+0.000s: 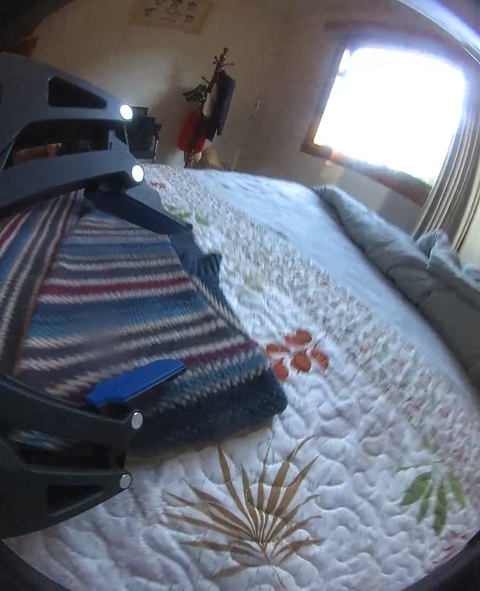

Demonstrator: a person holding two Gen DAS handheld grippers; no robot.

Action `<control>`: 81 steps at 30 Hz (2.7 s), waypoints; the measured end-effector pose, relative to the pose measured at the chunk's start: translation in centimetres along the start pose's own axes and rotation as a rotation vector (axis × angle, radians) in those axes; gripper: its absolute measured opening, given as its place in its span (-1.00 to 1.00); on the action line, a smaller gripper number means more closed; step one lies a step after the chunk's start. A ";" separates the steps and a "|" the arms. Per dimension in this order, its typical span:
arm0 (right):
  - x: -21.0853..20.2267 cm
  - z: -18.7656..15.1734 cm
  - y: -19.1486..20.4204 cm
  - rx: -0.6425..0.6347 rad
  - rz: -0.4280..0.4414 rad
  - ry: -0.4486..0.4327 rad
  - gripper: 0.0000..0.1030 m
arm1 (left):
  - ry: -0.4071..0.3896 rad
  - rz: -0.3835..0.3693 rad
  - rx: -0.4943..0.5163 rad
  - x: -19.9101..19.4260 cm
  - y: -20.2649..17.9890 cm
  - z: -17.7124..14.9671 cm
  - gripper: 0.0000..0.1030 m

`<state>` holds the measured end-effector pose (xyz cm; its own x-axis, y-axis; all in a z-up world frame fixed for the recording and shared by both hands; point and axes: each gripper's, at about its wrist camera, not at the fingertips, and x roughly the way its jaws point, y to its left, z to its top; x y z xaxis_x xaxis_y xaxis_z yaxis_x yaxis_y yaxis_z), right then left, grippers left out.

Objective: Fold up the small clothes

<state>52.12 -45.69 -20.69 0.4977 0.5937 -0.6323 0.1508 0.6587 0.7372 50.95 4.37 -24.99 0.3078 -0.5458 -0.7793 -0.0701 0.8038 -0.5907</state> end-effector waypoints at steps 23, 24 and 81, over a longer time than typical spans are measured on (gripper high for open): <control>23.0 -18.0 21.7 -0.506 -0.139 0.375 -0.44 | -0.521 0.244 -0.086 -15.4 9.2 -10.8 0.88; 23.0 -18.0 22.3 -0.525 -0.162 0.380 -0.44 | -0.531 0.235 -0.099 -15.7 9.9 -10.8 0.88; 36.3 -31.4 64.2 -1.248 -0.315 0.266 -0.85 | -0.487 -0.265 -0.200 -15.0 14.1 -9.6 0.92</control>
<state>53.04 32.68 -3.78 0.3826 0.3147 -0.8687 -0.7283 0.6813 -0.0739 36.27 21.62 -23.61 0.7366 -0.5121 -0.4417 -0.0946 0.5687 -0.8171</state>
